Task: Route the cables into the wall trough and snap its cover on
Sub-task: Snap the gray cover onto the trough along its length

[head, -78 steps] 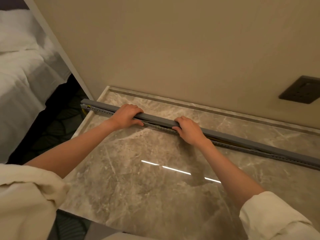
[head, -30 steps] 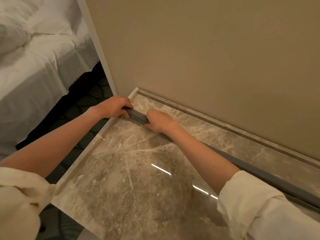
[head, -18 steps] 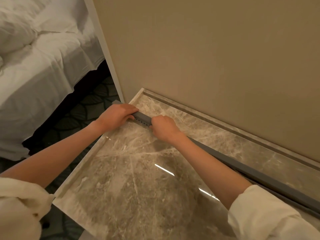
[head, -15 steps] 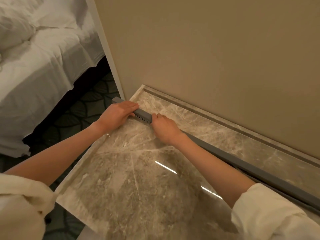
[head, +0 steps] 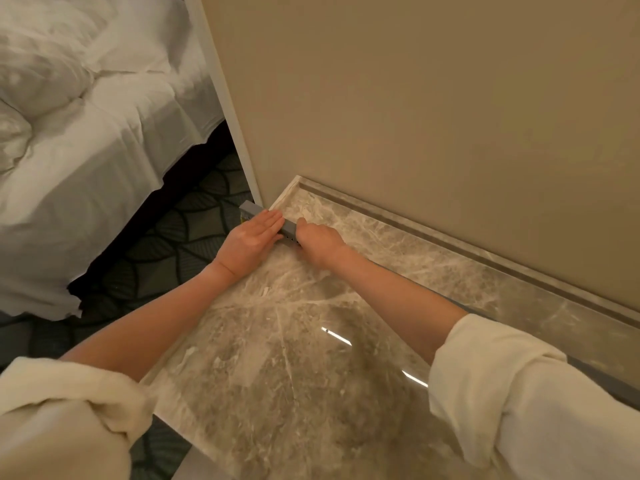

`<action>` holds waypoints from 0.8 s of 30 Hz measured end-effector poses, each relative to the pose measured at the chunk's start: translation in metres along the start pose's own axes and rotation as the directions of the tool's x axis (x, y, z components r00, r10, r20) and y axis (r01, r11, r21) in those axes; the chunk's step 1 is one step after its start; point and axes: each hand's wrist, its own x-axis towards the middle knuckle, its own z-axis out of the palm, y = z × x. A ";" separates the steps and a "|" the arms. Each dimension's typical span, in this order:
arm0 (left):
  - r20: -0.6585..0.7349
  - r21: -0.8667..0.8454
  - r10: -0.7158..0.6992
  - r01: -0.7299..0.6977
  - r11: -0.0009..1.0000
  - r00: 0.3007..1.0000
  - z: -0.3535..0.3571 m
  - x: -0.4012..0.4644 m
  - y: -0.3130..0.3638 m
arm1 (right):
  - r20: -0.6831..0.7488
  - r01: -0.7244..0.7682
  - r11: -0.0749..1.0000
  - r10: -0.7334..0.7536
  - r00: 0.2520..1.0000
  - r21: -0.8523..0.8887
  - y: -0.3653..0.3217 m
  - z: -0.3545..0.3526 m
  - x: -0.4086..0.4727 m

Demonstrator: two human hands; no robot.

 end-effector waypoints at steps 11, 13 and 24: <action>-0.104 0.171 0.171 -0.152 0.973 0.980 -0.026 0.005 -0.009 | 0.086 0.073 0.992 -0.082 0.993 0.106 -0.004 -0.029 -0.008; -0.100 0.200 0.226 -0.203 0.958 0.969 -0.030 0.005 -0.011 | 0.113 0.028 0.971 -0.057 0.992 0.239 0.000 -0.028 -0.009; -0.091 0.229 0.222 -0.196 0.953 0.971 -0.047 -0.002 -0.008 | 0.579 -0.408 0.751 0.042 0.814 0.519 -0.015 -0.037 0.004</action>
